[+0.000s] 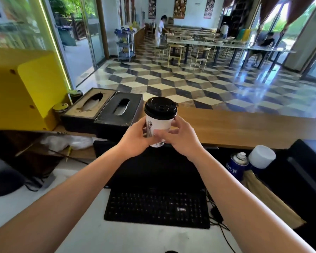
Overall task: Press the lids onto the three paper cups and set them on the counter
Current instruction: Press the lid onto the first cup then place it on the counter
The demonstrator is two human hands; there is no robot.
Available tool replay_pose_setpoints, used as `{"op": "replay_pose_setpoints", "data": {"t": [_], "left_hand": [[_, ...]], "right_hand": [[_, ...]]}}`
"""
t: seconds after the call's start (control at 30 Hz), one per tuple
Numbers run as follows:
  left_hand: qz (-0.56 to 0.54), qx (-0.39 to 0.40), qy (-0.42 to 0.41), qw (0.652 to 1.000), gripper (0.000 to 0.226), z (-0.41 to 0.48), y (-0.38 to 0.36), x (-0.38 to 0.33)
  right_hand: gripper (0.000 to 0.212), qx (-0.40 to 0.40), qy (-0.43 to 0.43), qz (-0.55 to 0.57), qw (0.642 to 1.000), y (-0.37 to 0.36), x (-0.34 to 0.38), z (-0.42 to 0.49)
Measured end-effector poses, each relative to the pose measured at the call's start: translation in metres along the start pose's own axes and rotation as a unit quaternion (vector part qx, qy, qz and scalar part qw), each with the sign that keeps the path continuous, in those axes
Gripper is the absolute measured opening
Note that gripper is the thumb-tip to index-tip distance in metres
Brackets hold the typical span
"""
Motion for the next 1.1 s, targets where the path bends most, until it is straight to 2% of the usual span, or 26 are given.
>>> {"op": "replay_pose_setpoints", "data": {"t": [0.53,0.9,1.03,1.1], "left_hand": [[-0.002,-0.031,0.047,0.998,0.060,0.053,-0.024,0.054],[-0.025,-0.023,0.060,0.998,0.066,0.054,-0.027,0.054],[-0.027,-0.009,0.073,0.997,0.078,0.047,-0.025,0.045],[-0.027,0.001,0.089,0.996,0.077,0.042,-0.025,0.037]], "right_hand": [[0.063,0.008,-0.030,-0.015,0.999,0.000,-0.020,0.077],[0.066,-0.016,-0.035,-0.037,0.999,0.000,-0.022,0.079],[0.072,-0.023,-0.054,-0.064,0.996,0.000,-0.020,0.068],[0.076,-0.030,-0.065,-0.080,0.994,0.001,-0.017,0.060]]}}
Point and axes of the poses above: each hand's wrist, its own z-axis towards the middle knuckle, its own y-axis out of the back of the hand, x = y × z, the point moved 2 cm from there along z, towards the middle knuckle, and after that the axes turned 14 degrees about -y, right-handed, at the moved point
